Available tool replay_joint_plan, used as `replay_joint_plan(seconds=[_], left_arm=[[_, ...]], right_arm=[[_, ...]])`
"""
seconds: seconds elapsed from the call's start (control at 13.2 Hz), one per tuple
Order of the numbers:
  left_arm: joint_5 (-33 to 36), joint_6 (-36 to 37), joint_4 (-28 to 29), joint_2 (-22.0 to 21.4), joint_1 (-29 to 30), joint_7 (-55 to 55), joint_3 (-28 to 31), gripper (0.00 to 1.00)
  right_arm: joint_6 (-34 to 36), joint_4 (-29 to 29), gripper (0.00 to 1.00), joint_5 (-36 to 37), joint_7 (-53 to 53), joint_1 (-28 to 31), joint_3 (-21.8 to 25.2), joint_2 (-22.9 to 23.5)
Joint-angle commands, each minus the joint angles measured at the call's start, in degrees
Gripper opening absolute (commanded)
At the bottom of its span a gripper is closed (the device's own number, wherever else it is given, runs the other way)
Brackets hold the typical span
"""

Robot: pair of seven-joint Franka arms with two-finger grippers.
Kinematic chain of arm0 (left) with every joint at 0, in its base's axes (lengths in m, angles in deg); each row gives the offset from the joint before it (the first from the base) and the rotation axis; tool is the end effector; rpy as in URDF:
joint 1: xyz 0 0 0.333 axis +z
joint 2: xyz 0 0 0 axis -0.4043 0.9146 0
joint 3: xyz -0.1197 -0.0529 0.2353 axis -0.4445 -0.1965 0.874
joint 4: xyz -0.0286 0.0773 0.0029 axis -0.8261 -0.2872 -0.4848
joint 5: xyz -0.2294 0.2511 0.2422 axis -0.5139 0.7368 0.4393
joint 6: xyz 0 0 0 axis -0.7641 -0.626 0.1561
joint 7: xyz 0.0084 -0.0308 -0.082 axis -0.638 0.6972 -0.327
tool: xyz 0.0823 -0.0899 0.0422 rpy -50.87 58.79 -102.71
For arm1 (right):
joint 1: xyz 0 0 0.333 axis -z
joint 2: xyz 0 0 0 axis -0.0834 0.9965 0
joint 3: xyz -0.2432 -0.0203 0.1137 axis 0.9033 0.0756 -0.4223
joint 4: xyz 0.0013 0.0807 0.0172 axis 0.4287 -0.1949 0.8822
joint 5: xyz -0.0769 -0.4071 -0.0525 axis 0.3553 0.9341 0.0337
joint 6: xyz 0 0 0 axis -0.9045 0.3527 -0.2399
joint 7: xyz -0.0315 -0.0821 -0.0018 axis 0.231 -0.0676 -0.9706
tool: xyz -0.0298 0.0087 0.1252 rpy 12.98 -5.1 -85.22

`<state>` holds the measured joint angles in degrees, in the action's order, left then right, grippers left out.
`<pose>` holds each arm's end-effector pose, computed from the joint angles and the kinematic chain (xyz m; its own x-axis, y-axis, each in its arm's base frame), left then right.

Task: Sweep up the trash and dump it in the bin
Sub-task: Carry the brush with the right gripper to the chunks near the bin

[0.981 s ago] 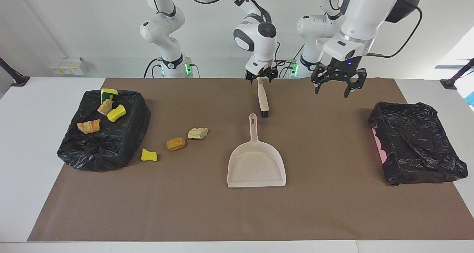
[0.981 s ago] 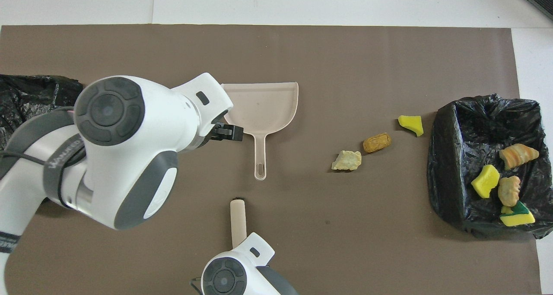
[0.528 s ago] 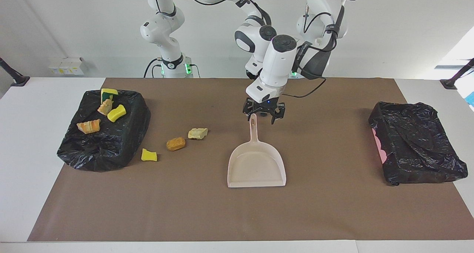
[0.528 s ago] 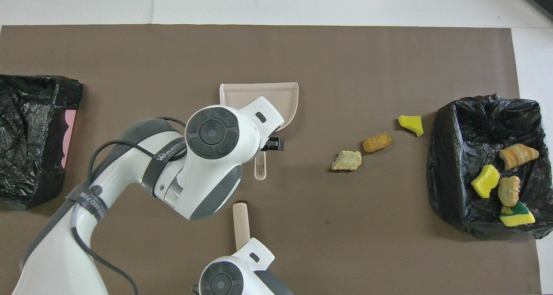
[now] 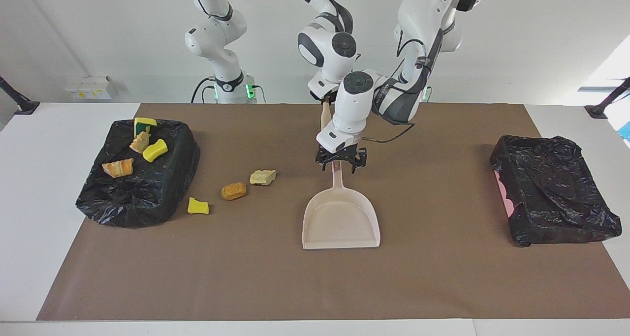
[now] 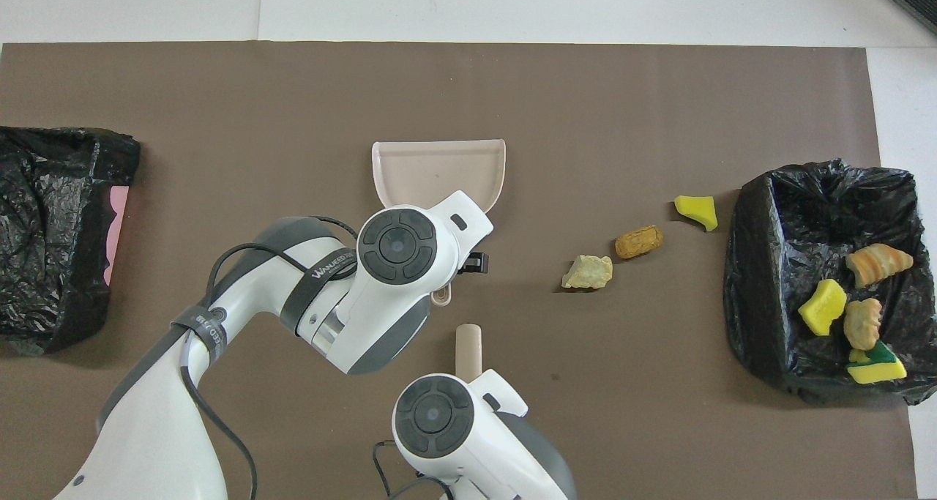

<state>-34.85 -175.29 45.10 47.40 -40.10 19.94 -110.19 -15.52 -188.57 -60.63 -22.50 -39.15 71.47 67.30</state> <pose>0.4961 -0.4081 0.2864 0.9876 -0.1387 0.0733 -0.1440 -0.9869 0.0726 0.3269 0.4124 0.2970 0.9313 -0.1028 -0.3493 -0.0647 -0.9908 0.1190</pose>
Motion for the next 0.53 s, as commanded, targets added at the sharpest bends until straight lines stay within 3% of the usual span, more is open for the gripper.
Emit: replay_joint_plan(seconds=[0.0,0.3,0.45], left_arm=[[1.24,-1.23,1.59,-1.01,-0.54,1.32,0.37,0.84],[1.24,-0.44,2.55,-1.1,-0.54,1.23,0.28,0.75],[1.24,-0.53,2.38,-1.1,-0.54,1.23,0.28,0.58]], right_arm=[[4.96,-0.91,0.0,-0.72,0.85,6.37,-0.3,-3.85],[9.63,-0.91,0.0,4.26,6.99,16.49,-0.21,-5.09],[9.9,-0.82,0.0,7.45,13.56,23.33,-0.21,-5.0]])
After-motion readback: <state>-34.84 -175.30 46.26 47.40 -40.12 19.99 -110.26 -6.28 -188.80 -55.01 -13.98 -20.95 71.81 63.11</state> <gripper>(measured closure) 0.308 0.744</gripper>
